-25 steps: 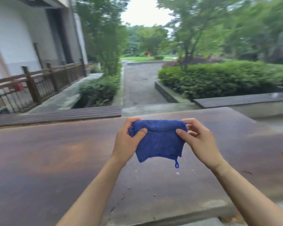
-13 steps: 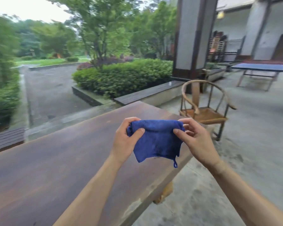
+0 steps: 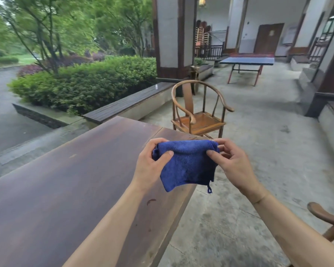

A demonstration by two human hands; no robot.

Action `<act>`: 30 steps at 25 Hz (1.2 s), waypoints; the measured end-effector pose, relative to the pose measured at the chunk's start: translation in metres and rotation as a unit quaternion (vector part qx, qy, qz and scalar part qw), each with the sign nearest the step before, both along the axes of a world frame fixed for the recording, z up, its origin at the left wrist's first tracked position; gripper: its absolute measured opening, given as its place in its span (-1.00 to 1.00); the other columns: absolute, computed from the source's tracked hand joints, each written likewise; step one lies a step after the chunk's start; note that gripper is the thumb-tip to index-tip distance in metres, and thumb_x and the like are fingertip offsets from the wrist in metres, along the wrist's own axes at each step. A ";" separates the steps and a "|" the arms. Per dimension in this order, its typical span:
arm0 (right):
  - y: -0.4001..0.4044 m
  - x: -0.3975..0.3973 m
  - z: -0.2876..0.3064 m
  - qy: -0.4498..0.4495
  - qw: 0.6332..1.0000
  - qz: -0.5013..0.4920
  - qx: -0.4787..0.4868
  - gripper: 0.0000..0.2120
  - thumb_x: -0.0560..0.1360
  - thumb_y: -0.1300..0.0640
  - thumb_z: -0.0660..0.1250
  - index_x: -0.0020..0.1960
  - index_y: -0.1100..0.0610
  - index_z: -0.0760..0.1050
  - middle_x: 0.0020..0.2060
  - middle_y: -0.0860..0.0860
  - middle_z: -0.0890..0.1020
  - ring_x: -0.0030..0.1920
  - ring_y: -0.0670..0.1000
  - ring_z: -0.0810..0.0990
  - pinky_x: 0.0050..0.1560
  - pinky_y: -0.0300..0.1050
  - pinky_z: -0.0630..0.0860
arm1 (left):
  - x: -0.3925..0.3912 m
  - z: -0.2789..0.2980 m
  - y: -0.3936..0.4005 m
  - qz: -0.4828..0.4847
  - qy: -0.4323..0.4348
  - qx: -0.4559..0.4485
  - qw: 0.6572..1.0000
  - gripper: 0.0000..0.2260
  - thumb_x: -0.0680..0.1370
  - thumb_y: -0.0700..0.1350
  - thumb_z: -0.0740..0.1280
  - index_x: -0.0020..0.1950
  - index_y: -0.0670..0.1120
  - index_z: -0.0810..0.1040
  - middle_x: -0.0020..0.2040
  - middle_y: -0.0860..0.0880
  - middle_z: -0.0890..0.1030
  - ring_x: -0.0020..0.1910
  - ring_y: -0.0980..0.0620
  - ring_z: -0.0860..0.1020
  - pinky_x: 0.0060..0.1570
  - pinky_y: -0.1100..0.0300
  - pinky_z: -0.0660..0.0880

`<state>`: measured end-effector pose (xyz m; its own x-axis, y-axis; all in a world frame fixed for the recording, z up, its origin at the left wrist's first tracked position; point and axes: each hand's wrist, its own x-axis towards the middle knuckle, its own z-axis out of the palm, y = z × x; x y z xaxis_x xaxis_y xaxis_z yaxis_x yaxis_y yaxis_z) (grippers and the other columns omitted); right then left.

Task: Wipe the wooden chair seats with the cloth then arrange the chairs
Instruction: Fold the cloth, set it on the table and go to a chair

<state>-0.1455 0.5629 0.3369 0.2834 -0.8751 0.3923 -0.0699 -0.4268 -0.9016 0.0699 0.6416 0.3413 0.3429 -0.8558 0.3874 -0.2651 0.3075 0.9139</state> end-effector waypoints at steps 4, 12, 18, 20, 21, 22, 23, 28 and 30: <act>-0.050 0.023 -0.002 0.009 0.999 -0.032 0.014 -0.70 0.52 0.23 0.43 -0.05 -0.20 0.59 -0.17 0.04 0.68 -0.26 -0.05 0.59 -0.14 -0.15 0.56 | 0.026 -0.005 -0.068 -0.032 0.017 0.004 0.999 -0.77 0.54 -0.32 0.39 0.09 -0.02 0.55 -0.08 0.19 0.65 -0.07 0.23 0.60 -0.05 0.33 0.52; -0.158 0.031 -0.009 0.023 0.995 -0.097 0.030 -0.70 0.51 0.21 0.44 -0.06 -0.22 0.59 -0.10 0.14 0.68 -0.23 -0.01 0.60 -0.06 0.02 0.58 | 0.035 -0.018 -0.195 -0.083 0.033 0.007 0.996 -0.79 0.55 -0.32 0.38 0.09 -0.05 0.56 -0.08 0.20 0.65 -0.06 0.23 0.60 -0.04 0.33 0.52; -0.270 0.003 -0.022 0.005 0.994 -0.103 0.035 -0.70 0.52 0.21 0.42 -0.08 -0.23 0.59 -0.11 0.10 0.70 -0.22 -0.03 0.60 -0.07 -0.03 0.58 | 0.004 -0.031 -0.313 -0.069 0.030 0.015 0.997 -0.78 0.55 -0.30 0.39 0.07 0.00 0.56 -0.11 0.20 0.65 -0.08 0.21 0.59 -0.04 0.30 0.53; -0.309 -0.013 -0.023 0.004 0.995 -0.090 0.033 -0.67 0.52 0.22 0.42 -0.09 -0.25 0.59 -0.15 0.05 0.71 -0.23 -0.05 0.61 -0.11 -0.08 0.58 | -0.013 -0.034 -0.353 -0.055 0.029 0.023 0.998 -0.77 0.55 -0.29 0.39 0.05 0.04 0.55 -0.14 0.21 0.64 -0.10 0.21 0.58 -0.05 0.29 0.53; -0.330 -0.021 -0.022 0.005 0.996 -0.087 0.032 -0.67 0.52 0.22 0.42 -0.09 -0.26 0.59 -0.16 0.03 0.71 -0.23 -0.03 0.61 -0.10 -0.06 0.58 | -0.022 -0.033 -0.372 -0.047 0.028 0.025 0.998 -0.76 0.55 -0.30 0.39 0.04 0.05 0.54 -0.15 0.23 0.64 -0.12 0.22 0.58 -0.06 0.31 0.53; -0.350 -0.029 -0.022 0.010 0.996 -0.085 0.033 -0.68 0.52 0.21 0.43 -0.08 -0.25 0.58 -0.16 0.04 0.70 -0.21 0.04 0.62 -0.08 -0.01 0.58 | -0.030 -0.032 -0.389 -0.039 0.028 0.029 0.998 -0.75 0.55 -0.30 0.39 0.03 0.06 0.54 -0.16 0.25 0.64 -0.15 0.24 0.57 -0.08 0.34 0.51; -0.371 -0.035 -0.023 0.017 0.996 -0.084 0.036 -0.70 0.51 0.19 0.44 -0.07 -0.24 0.58 -0.16 0.05 0.70 -0.18 0.11 0.63 -0.05 0.05 0.58 | -0.038 -0.031 -0.405 -0.031 0.030 0.037 0.998 -0.75 0.55 -0.29 0.39 0.02 0.07 0.54 -0.18 0.26 0.63 -0.17 0.26 0.56 -0.09 0.36 0.50; -0.463 -0.037 -0.028 0.019 0.998 -0.046 0.045 -0.72 0.52 0.17 0.44 -0.06 -0.26 0.59 -0.15 0.05 0.70 -0.17 0.10 0.64 -0.03 0.05 0.58 | -0.048 -0.035 -0.474 0.016 0.045 0.050 0.998 -0.75 0.55 -0.27 0.39 0.03 0.09 0.54 -0.18 0.26 0.63 -0.17 0.26 0.56 -0.11 0.37 0.49; -0.494 -0.023 -0.038 0.006 0.998 -0.018 0.065 -0.72 0.52 0.17 0.43 -0.06 -0.25 0.60 -0.18 -0.05 0.69 -0.17 0.03 0.63 -0.04 -0.02 0.58 | -0.040 -0.044 -0.496 0.043 0.058 0.058 0.996 -0.78 0.55 -0.27 0.40 0.06 0.05 0.55 -0.16 0.21 0.63 -0.16 0.21 0.57 -0.10 0.34 0.50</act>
<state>-0.1682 0.0693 0.2992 0.2552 -0.9280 0.2714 -0.0949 -0.3034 -0.9481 0.0302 0.1457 0.2977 0.4534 -0.8580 0.2415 -0.1757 0.1796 0.9679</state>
